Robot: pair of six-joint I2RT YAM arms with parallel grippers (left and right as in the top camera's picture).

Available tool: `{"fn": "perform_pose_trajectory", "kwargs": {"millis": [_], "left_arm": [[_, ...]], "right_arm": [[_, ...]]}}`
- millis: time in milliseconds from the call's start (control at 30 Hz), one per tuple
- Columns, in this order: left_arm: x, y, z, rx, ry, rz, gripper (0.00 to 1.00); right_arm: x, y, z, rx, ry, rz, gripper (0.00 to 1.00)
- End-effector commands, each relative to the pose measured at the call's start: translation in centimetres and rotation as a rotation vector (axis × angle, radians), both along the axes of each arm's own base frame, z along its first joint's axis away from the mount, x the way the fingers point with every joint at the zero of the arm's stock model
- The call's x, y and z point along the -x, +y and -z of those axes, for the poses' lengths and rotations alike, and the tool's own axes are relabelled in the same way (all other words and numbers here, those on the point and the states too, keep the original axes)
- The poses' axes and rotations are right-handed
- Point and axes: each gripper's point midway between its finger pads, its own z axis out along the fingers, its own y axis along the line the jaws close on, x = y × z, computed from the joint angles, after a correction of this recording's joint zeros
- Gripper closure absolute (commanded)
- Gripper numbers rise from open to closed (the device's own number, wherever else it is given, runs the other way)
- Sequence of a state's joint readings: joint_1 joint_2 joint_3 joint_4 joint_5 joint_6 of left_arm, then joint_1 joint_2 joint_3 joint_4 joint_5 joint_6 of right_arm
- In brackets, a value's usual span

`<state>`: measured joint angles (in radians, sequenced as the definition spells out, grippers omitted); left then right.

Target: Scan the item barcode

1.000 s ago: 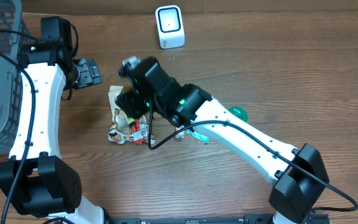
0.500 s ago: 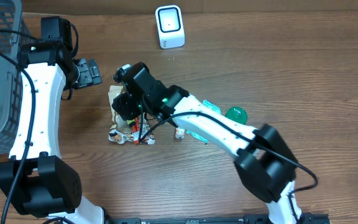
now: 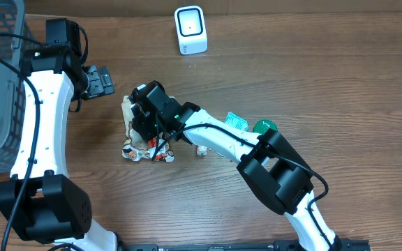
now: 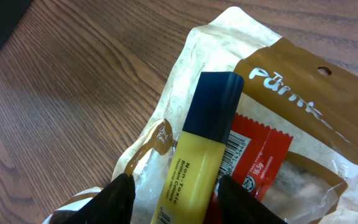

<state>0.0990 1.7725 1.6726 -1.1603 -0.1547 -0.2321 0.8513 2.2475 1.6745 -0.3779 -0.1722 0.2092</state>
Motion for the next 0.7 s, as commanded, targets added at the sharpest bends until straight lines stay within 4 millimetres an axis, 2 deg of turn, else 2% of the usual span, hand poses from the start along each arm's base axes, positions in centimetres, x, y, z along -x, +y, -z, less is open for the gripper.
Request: {"fn": "perform_pose_trajectory", "kwargs": {"millis": [0,67,133,200,367,400,433,467,567,667], "left_arm": [[0.2,0.1,-0.5,-0.013,-0.009,0.006,0.00],[0.2,0.1,-0.5,-0.013,-0.009,0.006,0.00],[0.2,0.1,-0.5,-0.012,-0.009,0.006,0.00],[0.2,0.1,-0.5,-0.013,-0.009,0.006,0.00],[0.2,0.1,-0.5,-0.013,-0.009,0.006,0.00],[0.2,0.1,-0.5,-0.013,-0.009,0.006,0.00],[0.2,0.1,-0.5,-0.012,-0.009,0.006,0.00],[0.2,0.1,-0.5,-0.012,-0.009,0.006,0.00],[0.2,0.1,-0.5,-0.012,-0.009,0.006,0.00],[0.2,0.1,-0.5,-0.013,-0.009,0.006,0.00]], "right_arm": [[0.5,0.4,0.2,-0.014,0.018,-0.021,0.55],[0.7,0.4,0.3,-0.018,0.028,-0.028,0.56],[0.9,0.3,0.3,-0.017,0.036,-0.032,0.61],[1.5,0.6,0.2,-0.037,0.064,-0.058,0.71],[1.2,0.5,-1.1,-0.075,0.075,-0.069,0.77],[1.1,0.4,-1.2,-0.080,0.078,-0.070,0.73],[1.1,0.4,-1.2,-0.078,0.080,-0.069,0.62],[1.2,0.3,-1.1,-0.074,0.084,-0.068,0.57],[1.3,0.2,-1.0,-0.068,0.089,-0.069,0.51],[1.7,0.5,-0.9,-0.068,0.089,-0.077,0.50]]}}
